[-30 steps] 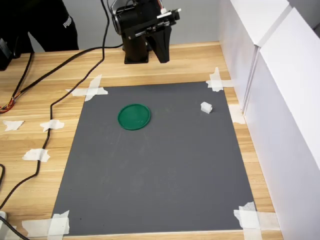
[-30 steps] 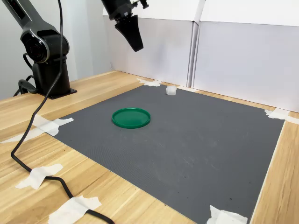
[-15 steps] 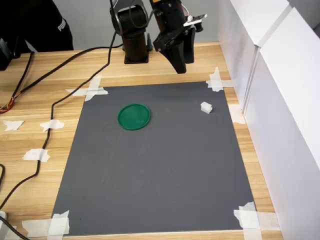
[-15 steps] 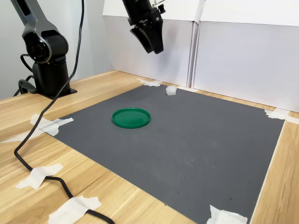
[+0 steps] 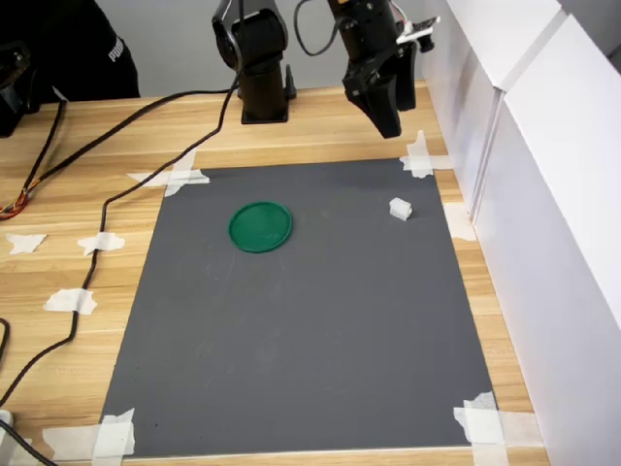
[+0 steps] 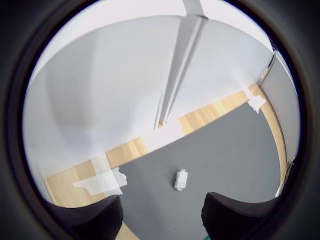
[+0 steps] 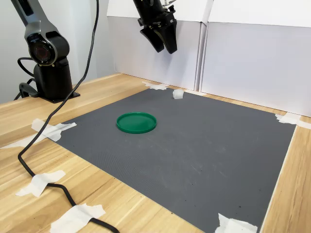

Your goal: Grasp a white terminal and put it on the green lid.

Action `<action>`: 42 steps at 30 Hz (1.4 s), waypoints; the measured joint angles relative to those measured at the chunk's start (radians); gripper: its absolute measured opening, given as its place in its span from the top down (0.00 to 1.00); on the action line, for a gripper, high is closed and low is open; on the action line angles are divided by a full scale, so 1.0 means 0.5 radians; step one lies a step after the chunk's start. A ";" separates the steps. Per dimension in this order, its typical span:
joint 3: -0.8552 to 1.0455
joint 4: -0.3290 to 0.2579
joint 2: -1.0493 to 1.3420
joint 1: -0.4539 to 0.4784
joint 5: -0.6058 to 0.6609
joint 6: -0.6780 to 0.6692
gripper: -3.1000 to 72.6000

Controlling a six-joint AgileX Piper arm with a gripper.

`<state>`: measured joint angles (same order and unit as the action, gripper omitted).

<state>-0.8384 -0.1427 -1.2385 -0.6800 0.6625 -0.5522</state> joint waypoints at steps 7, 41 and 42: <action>0.000 0.129 -0.128 -0.001 -0.102 0.069 0.07; -0.271 0.243 -0.902 0.001 -0.197 0.277 0.18; -0.271 0.248 -0.906 0.001 -0.199 0.286 0.18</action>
<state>-0.9737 -0.0187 -1.6917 -0.6795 0.5631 -0.4093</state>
